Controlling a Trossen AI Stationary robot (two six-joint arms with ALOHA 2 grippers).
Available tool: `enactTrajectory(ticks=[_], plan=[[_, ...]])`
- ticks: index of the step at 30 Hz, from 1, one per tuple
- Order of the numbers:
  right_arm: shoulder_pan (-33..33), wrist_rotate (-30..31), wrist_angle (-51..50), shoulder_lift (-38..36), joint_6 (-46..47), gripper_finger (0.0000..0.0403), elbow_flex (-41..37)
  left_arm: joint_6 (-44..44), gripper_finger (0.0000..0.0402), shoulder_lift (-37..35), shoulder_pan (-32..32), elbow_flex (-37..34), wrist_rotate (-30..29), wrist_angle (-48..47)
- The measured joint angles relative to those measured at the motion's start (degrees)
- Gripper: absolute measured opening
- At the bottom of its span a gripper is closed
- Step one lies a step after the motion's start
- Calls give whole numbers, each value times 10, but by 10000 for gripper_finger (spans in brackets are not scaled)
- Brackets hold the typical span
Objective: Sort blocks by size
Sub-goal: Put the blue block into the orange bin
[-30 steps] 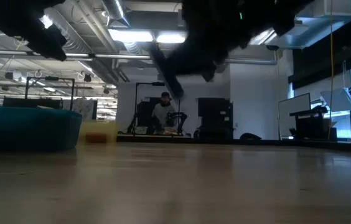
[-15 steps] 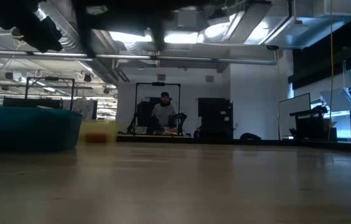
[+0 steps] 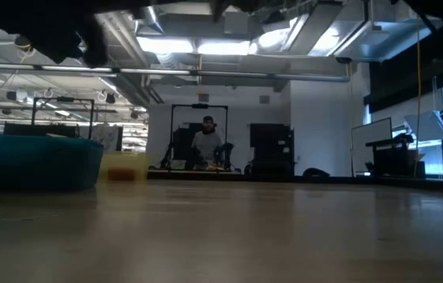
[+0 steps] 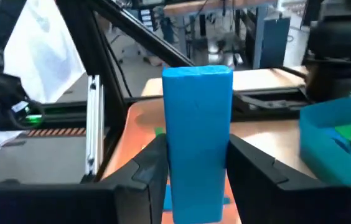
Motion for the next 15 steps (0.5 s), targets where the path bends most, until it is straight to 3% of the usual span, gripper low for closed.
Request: enactTrajectory(ticks=[6,15], plan=[[0,-11,42,65,1,138,62,0,175,0,0,0,0,-1],[0,-10,105,115,1,138,68,9,175,0,1,0,0,11]])
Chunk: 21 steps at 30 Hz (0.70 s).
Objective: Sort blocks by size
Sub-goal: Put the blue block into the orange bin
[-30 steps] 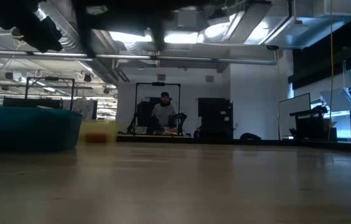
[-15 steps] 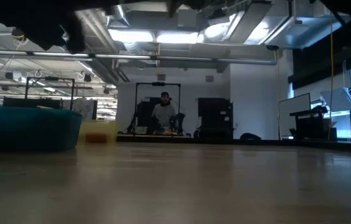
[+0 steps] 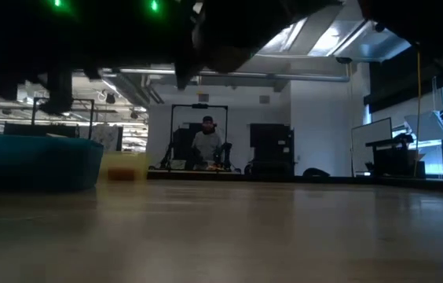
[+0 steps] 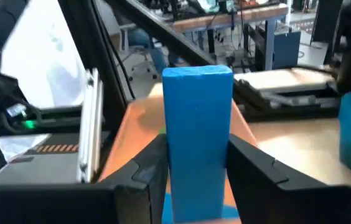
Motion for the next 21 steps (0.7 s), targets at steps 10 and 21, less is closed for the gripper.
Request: enactTrajectory(ticks=[10,21], plan=[[-4,15,-25,6,-5,138,0,1,175,0,0,0,0,-1],[-4,18,-34,6,-6,212,0,1,175,0,0,0,0,-1]])
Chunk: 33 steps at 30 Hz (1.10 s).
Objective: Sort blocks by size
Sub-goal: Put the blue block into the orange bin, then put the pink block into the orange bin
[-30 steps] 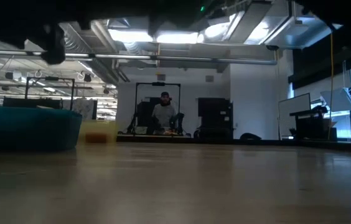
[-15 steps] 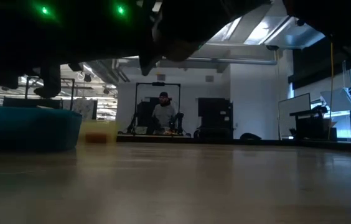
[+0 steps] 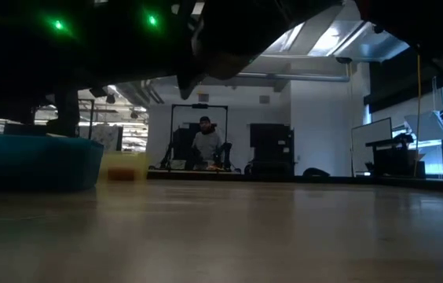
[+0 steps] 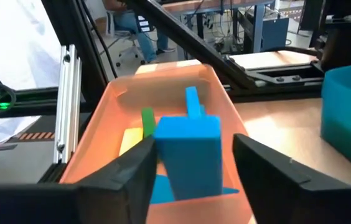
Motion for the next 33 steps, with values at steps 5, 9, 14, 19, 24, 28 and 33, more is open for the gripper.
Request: enactTrajectory(ticks=[5,9,14,19,24,28,33], plan=[[0,-4,-1,-2,-6,256,0,0,175,0,0,0,0,0],[0,-4,-1,-4,-17,267,6,0,175,0,0,0,0,0],[0,-4,2,-5,-39,268,24,10,175,0,0,0,0,0],[2,-4,-8,-6,-63,268,38,10,175,0,0,0,0,0],[12,-1,-101,-26,-87,268,59,8,175,0,-2,0,2,0],[31,19,-232,-74,-88,268,79,3,175,1,-23,0,18,5],[78,97,-430,-122,-55,269,85,-26,175,18,-72,0,21,26]])
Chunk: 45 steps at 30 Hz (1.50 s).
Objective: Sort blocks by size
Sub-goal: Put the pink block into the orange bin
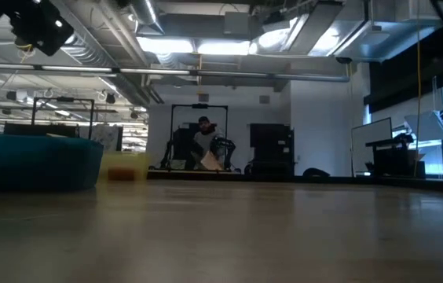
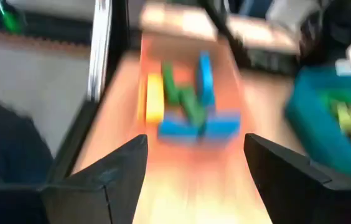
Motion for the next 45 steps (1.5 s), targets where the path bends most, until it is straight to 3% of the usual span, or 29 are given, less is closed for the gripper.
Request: enactTrajectory(ticks=[4,9,16,21,30,39,42,45], plan=[[45,78,-140,-30,79,264,0,-29,172,40,-33,0,0,31],[83,138,-269,-33,230,226,-15,-38,135,132,-50,19,25,81],[105,150,-271,-33,356,167,-79,-36,67,267,-58,105,83,29],[107,147,-271,-31,391,144,-101,-47,32,326,-58,148,123,-40],[107,144,-270,-31,393,138,-104,-125,3,319,-96,171,164,-155],[106,144,-270,-31,392,138,-104,-241,0,299,-172,171,215,-229],[106,143,-270,-31,392,138,-104,-250,0,296,-197,171,204,-233],[106,139,-276,-31,392,138,-102,-237,0,284,-225,171,133,-212]])
